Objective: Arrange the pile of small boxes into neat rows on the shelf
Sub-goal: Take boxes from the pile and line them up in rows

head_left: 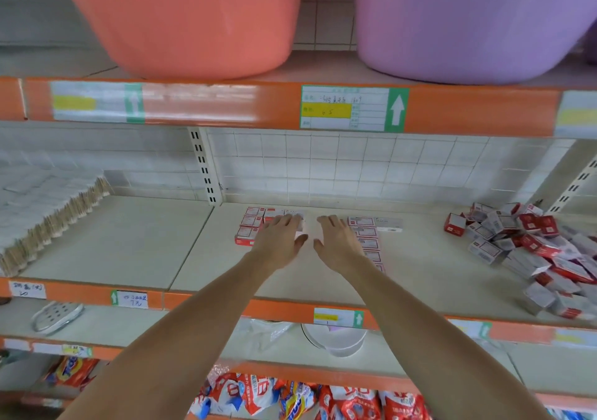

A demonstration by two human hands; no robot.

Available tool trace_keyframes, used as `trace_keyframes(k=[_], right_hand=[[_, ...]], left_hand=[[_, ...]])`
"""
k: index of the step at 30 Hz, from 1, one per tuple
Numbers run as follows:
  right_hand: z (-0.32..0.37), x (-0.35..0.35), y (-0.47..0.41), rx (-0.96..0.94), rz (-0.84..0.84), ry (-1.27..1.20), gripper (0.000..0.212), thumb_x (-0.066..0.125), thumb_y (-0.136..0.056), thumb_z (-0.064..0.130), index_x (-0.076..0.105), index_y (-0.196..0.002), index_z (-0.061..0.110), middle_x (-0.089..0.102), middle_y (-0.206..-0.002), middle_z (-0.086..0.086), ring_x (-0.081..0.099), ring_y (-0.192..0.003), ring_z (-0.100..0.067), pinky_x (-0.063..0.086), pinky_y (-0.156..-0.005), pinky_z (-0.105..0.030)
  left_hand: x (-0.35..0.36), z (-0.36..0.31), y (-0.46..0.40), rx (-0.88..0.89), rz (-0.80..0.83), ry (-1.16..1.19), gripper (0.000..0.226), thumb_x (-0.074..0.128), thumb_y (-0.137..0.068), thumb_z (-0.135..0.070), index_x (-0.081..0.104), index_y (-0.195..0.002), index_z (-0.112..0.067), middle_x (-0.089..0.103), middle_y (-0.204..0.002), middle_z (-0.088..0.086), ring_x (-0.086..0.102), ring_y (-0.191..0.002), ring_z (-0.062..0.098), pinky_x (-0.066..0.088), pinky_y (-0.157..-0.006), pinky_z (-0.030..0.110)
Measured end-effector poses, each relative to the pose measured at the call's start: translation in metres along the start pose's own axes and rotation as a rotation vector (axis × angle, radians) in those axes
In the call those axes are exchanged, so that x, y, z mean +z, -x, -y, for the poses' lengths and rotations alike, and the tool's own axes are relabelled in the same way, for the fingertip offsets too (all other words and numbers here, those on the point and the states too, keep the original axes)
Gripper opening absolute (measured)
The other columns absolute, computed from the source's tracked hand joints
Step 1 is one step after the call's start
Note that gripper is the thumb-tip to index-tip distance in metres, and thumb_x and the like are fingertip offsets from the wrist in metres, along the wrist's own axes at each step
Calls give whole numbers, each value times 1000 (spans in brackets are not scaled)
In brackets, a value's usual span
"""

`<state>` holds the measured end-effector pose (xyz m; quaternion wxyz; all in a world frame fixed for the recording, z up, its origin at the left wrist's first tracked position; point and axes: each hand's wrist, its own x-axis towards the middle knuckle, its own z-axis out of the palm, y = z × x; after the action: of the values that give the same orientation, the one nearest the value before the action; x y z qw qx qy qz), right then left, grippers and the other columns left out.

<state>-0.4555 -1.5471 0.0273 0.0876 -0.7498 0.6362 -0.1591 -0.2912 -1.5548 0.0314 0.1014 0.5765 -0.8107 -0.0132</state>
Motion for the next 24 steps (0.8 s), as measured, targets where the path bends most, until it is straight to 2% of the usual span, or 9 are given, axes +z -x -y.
trace_keyframes(k=[4, 9, 14, 21, 24], right_hand=[[-46, -22, 15, 114, -21, -2, 53, 56, -94, 28, 39, -142, 14, 44, -141, -6, 40, -131, -27, 37, -108, -40], [-106, -53, 47, 216, -89, 14, 53, 56, -95, 28, 40, -143, 14, 44, -144, -6, 41, -131, -27, 36, -109, -40], [-169, -87, 82, 307, -103, 48, 53, 54, -96, 30, 40, -143, 12, 44, -144, -8, 40, -132, -30, 36, -108, -41], [-241, -124, 122, 391, -196, 46, 46, 56, -93, 26, 48, -135, 9, 51, -134, -11, 46, -123, -33, 40, -103, -43], [-268, -137, 137, 416, -262, 32, 40, 58, -90, 24, 53, -125, 8, 55, -124, -12, 47, -118, -33, 44, -97, -44]], left_hand=[[0, -44, -21, 80, 63, -18, 55, 37, -103, -46, 32, -149, -14, 40, -152, 4, 36, -139, 25, 35, -109, 43], [9, -110, -49, 201, 88, 5, 50, 38, -103, -46, 43, -141, -14, 52, -141, 6, 45, -131, 26, 39, -103, 41], [17, -180, -64, 293, 90, 28, 49, 37, -103, -47, 46, -139, -14, 53, -139, 5, 45, -130, 26, 42, -102, 43], [29, -269, -75, 378, 91, 10, 49, 39, -102, -46, 48, -137, -12, 54, -138, 6, 45, -129, 28, 42, -99, 42], [33, -300, -79, 401, 95, 9, 48, 40, -102, -45, 48, -137, -13, 55, -137, 6, 47, -128, 29, 43, -98, 42]])
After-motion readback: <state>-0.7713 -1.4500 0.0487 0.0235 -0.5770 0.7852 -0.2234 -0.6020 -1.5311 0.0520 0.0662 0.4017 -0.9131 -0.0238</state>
